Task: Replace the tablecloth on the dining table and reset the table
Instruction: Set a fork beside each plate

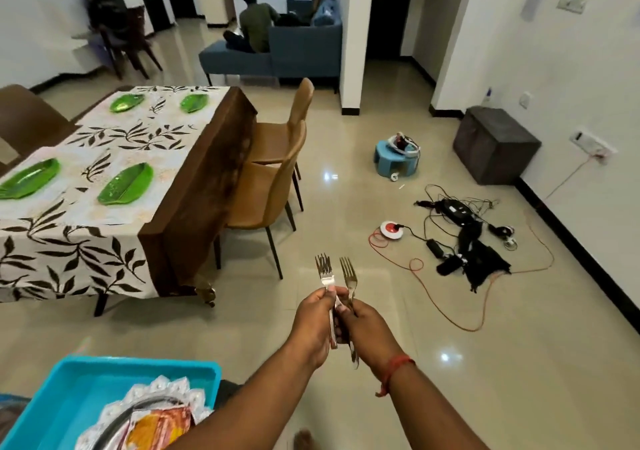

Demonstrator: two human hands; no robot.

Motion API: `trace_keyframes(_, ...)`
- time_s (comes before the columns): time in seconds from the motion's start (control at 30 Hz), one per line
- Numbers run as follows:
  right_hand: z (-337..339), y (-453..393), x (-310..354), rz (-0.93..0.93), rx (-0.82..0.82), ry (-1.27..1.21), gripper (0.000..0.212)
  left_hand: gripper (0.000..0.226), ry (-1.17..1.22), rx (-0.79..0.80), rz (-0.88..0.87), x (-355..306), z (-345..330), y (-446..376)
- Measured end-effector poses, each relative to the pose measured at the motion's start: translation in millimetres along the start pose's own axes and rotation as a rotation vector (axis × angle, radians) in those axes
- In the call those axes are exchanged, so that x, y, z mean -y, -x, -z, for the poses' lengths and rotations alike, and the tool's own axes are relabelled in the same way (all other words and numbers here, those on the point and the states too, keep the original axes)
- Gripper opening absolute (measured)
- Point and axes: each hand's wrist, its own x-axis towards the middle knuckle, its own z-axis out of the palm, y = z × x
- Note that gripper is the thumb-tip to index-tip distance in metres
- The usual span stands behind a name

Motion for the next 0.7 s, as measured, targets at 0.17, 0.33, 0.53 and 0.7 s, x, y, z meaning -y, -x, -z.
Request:
trace_keyframes(0.17,5,-107,41,-0.009,0.02,0.028,0.028,0.029,0.038,-0.043,0.006,-52,0,-98)
trace_keyframes(0.33,0,-204,99,0.015,0.041,0.023,0.03,0.03,0.089,-0.078,0.003,-125,6,-180)
trace_keyframes(0.53,-40,-332,148,0.005,0.191,0.017,0.032,0.03,0.163,-0.215,-0.02,-208,46,-269)
trace_keyframes(0.7,-93,-448,185,0.038,0.374,0.105,0.029,0.031,0.315,-0.396,-0.087,-266,104,-339)
